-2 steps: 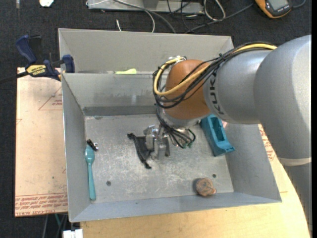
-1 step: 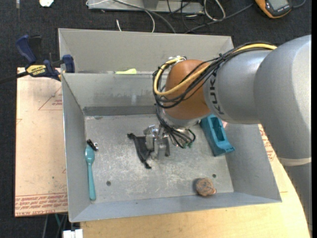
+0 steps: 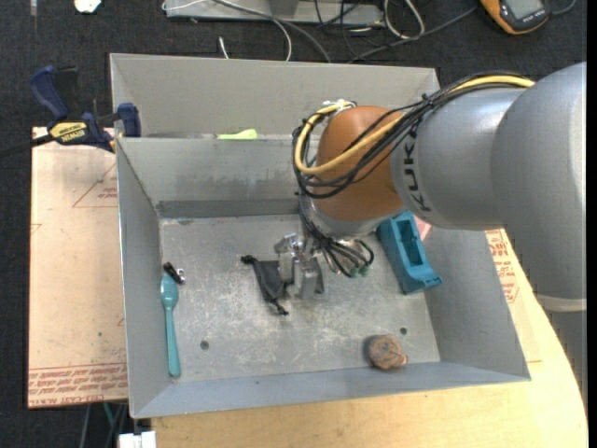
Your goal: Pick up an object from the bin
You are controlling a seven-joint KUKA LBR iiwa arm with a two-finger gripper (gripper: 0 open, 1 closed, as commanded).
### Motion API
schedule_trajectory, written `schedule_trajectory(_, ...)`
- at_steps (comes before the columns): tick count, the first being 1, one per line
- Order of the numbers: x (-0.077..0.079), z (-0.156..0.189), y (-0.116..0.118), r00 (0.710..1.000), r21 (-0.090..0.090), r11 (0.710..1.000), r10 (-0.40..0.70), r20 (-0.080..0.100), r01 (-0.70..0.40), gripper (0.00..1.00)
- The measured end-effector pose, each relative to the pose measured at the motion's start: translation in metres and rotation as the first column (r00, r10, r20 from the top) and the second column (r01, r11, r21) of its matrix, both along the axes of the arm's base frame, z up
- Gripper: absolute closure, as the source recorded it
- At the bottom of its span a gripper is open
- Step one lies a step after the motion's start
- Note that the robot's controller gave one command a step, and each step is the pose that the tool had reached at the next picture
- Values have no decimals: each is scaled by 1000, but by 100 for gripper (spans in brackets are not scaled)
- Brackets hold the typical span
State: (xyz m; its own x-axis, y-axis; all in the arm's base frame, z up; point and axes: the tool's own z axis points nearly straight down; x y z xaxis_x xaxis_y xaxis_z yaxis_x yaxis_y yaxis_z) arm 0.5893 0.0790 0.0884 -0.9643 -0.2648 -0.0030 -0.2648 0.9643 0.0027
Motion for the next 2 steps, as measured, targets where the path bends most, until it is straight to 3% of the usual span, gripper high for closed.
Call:
schedule_trajectory(1, -4, 36, -15, 988, 0, 988, 152, 8, -152, 100)
schedule_trajectory(2, 4, 97, -17, 988, 1, 988, 152, 5, -152, 100)
